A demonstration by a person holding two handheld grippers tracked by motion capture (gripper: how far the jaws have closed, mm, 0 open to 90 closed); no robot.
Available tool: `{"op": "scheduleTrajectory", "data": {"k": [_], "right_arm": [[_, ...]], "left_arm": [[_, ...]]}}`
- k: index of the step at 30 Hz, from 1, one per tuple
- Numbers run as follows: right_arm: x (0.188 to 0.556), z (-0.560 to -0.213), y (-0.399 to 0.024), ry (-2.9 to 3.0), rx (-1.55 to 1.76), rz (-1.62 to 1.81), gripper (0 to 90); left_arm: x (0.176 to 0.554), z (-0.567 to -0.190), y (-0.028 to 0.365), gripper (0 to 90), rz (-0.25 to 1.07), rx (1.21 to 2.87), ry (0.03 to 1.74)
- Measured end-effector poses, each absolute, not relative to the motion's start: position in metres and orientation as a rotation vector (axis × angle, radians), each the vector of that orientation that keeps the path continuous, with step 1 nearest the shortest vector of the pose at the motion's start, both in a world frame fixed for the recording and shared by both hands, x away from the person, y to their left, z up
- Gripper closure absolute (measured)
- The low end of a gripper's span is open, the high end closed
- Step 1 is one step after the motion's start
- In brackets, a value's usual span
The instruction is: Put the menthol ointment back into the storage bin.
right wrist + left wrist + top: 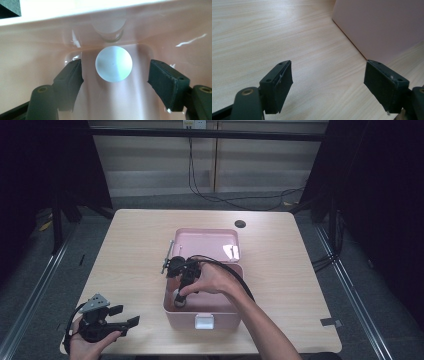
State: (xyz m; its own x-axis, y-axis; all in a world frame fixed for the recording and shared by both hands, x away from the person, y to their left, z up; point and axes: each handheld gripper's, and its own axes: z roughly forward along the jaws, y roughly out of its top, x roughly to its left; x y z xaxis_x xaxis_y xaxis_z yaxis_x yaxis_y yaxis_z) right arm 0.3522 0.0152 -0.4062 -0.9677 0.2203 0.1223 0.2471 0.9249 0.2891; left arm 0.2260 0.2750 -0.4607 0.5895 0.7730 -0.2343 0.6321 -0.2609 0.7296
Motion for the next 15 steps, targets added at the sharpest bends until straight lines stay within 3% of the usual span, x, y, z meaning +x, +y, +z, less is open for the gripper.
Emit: {"op": "scheduleTrajectory", "data": {"k": [15], "right_arm": [[0.346, -0.391, -0.008, -3.0, -0.408, -0.589, 25.3]], "left_arm": [[0.226, -0.461, 0.274, 22.6, 0.212, 1.994, 1.117]]}}
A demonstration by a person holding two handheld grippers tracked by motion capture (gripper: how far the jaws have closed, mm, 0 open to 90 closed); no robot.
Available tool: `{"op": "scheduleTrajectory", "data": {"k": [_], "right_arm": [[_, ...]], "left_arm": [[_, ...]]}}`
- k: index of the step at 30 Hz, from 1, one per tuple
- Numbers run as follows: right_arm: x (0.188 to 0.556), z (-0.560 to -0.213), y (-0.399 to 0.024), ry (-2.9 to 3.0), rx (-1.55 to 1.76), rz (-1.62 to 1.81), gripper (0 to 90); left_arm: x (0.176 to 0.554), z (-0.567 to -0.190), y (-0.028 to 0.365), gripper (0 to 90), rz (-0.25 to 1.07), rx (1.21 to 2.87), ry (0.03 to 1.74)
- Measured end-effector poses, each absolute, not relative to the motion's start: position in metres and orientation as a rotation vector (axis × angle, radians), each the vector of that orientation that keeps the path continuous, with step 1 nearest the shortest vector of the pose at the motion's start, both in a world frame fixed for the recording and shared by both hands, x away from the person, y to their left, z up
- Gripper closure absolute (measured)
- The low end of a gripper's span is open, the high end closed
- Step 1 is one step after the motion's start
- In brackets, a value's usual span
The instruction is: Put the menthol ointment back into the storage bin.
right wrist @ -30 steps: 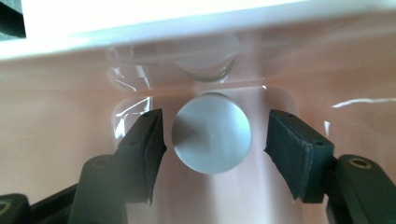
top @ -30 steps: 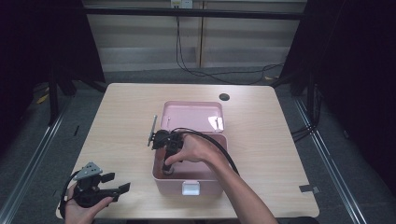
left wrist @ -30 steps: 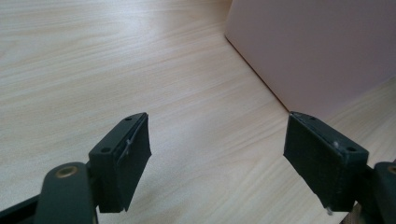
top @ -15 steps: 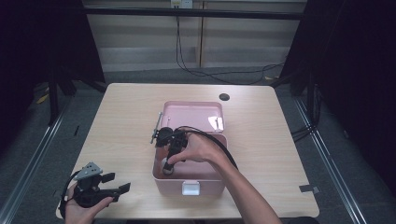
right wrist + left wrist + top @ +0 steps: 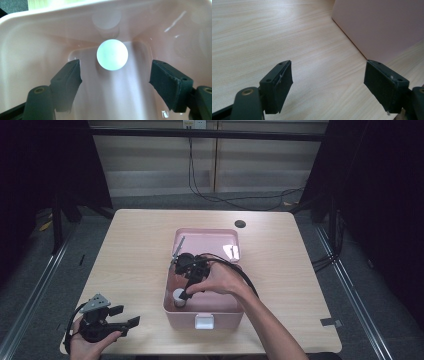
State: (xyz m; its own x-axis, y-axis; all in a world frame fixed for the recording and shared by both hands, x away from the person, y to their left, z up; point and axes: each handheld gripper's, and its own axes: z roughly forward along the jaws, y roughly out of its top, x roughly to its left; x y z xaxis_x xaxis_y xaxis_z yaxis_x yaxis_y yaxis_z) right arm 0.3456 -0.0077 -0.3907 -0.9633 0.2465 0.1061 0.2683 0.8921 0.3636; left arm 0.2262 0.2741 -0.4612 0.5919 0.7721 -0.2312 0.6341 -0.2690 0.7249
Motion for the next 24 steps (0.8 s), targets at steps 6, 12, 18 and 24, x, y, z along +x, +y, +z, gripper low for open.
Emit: {"op": "scheduleTrajectory", "data": {"k": [6, 12, 18, 24], "right_arm": [[0.342, -0.383, -0.019, -2.998, -0.432, -0.636, 25.7], [0.335, -0.379, -0.03, -3.006, -0.474, -0.682, 27.1], [0.331, -0.374, -0.05, -3.002, -0.564, -0.767, 27.7], [0.324, -0.373, -0.07, -2.993, -0.609, -0.862, 28.0]], "left_arm": [[0.227, -0.462, 0.273, 22.6, 0.209, 2.001, 1.113], [0.227, -0.462, 0.273, 22.5, 0.201, 1.995, 1.119], [0.228, -0.462, 0.273, 22.5, 0.201, 1.998, 1.119], [0.228, -0.462, 0.271, 22.5, 0.197, 2.009, 1.112]]}}
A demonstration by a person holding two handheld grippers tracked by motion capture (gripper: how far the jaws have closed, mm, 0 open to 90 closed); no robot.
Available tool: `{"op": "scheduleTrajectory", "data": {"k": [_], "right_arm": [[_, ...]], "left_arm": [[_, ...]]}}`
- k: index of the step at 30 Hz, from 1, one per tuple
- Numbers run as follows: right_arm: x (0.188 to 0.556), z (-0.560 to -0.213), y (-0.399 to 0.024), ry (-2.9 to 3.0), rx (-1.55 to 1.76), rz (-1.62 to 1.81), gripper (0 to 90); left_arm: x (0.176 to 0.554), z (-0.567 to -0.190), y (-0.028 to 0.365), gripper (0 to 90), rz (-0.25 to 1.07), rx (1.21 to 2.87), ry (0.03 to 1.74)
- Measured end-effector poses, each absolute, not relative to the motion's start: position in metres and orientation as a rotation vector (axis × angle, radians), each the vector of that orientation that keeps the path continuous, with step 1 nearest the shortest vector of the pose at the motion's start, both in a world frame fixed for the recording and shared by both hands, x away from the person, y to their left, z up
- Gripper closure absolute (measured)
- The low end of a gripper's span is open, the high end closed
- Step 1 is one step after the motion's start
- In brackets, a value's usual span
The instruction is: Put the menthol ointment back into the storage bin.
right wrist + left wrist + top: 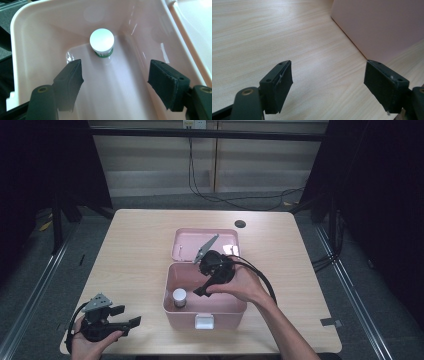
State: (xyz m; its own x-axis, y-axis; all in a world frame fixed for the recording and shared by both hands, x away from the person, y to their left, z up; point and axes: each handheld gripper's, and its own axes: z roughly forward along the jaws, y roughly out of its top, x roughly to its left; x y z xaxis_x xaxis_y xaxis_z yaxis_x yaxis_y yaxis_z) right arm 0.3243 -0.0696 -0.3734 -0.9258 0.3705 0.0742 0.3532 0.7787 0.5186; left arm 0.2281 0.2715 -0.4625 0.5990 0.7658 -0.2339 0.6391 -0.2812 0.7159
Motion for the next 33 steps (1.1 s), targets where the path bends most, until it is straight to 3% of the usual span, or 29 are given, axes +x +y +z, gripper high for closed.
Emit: {"op": "scheduleTrajectory", "data": {"k": [33], "right_arm": [[0.285, -0.354, -0.162, 2.676, 0.76, 1.14, 25.8]], "left_arm": [[0.228, -0.463, 0.272, 22.5, 0.201, 2.009, 1.118]]}}
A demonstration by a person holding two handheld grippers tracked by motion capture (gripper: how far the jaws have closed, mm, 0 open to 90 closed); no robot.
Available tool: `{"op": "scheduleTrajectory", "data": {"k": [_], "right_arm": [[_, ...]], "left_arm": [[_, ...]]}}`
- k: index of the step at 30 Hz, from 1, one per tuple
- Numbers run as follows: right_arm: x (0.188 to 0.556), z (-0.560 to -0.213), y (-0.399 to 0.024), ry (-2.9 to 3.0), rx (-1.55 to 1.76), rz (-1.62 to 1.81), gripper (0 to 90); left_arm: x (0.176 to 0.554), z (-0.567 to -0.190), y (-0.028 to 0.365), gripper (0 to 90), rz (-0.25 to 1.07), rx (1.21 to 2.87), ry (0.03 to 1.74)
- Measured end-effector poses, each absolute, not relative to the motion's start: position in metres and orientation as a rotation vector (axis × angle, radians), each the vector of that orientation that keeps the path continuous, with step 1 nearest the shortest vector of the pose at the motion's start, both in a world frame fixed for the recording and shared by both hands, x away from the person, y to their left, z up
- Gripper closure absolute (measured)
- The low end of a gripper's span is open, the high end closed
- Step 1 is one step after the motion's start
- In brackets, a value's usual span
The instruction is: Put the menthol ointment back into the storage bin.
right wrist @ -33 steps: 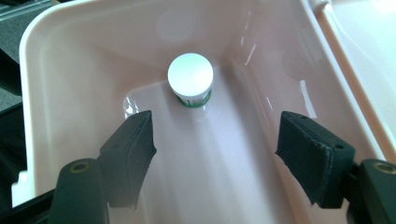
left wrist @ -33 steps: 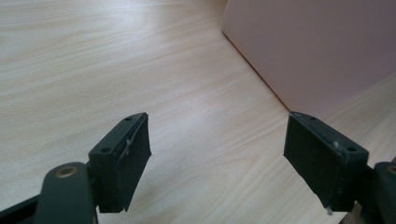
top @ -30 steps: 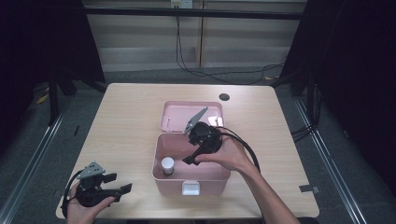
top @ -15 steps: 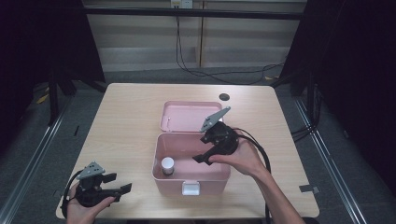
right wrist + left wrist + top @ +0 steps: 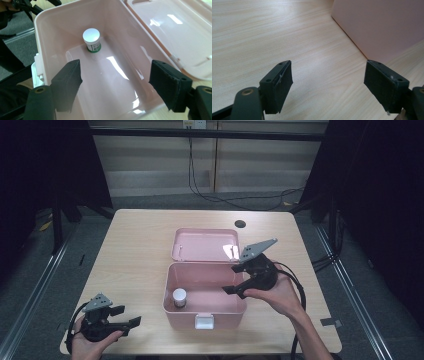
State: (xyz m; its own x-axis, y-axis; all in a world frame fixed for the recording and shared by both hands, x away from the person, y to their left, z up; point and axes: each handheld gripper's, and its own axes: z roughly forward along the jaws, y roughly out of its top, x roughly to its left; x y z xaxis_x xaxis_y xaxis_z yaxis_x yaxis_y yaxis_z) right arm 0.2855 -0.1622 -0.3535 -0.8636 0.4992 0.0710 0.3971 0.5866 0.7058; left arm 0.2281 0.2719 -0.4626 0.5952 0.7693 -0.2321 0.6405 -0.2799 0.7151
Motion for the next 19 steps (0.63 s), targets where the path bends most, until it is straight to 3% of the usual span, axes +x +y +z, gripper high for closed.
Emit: {"op": "scheduleTrajectory", "data": {"k": [19], "right_arm": [[0.256, -0.372, -0.243, 2.432, 1.007, 1.227, 23.0]], "left_arm": [[0.228, -0.463, 0.273, 22.5, 0.208, 1.983, 1.136]]}}
